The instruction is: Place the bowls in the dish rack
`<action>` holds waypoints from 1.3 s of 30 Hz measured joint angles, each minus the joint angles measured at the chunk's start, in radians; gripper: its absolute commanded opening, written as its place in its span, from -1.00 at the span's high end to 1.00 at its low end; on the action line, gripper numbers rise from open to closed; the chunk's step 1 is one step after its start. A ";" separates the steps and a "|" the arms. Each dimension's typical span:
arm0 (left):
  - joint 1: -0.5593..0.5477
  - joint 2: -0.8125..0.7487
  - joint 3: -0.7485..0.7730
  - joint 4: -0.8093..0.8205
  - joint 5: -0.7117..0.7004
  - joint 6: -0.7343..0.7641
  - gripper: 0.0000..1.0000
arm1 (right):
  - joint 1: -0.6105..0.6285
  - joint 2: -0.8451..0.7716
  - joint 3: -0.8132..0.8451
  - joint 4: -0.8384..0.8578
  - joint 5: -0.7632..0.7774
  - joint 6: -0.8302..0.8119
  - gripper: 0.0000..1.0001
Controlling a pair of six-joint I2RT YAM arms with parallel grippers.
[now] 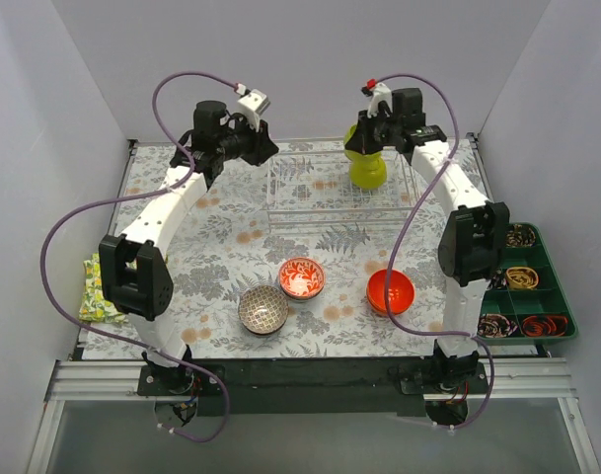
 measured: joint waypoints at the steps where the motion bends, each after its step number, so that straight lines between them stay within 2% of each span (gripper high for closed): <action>1: -0.005 0.019 0.022 -0.015 0.004 0.013 1.00 | -0.035 -0.006 -0.036 0.054 -0.056 0.033 0.97; 4: -0.023 0.111 0.112 -0.058 0.015 0.049 1.00 | -0.105 -0.009 -0.123 0.194 -0.209 0.145 0.97; 8: -0.031 0.231 0.220 -0.098 0.021 0.064 1.00 | -0.138 0.000 -0.167 0.351 -0.384 0.312 0.97; 16: -0.045 0.408 0.362 -0.113 0.073 0.025 1.00 | -0.138 0.027 -0.180 0.664 -0.592 0.537 0.97; 24: -0.071 0.504 0.439 -0.105 0.069 0.026 1.00 | -0.153 0.193 -0.249 1.018 -0.647 0.801 0.97; 30: -0.118 0.529 0.440 -0.093 0.075 0.035 1.00 | -0.159 0.286 -0.225 1.068 -0.647 0.865 0.97; 39: -0.195 0.613 0.476 -0.077 0.041 0.042 1.00 | -0.171 0.290 -0.224 1.128 -0.648 0.891 0.97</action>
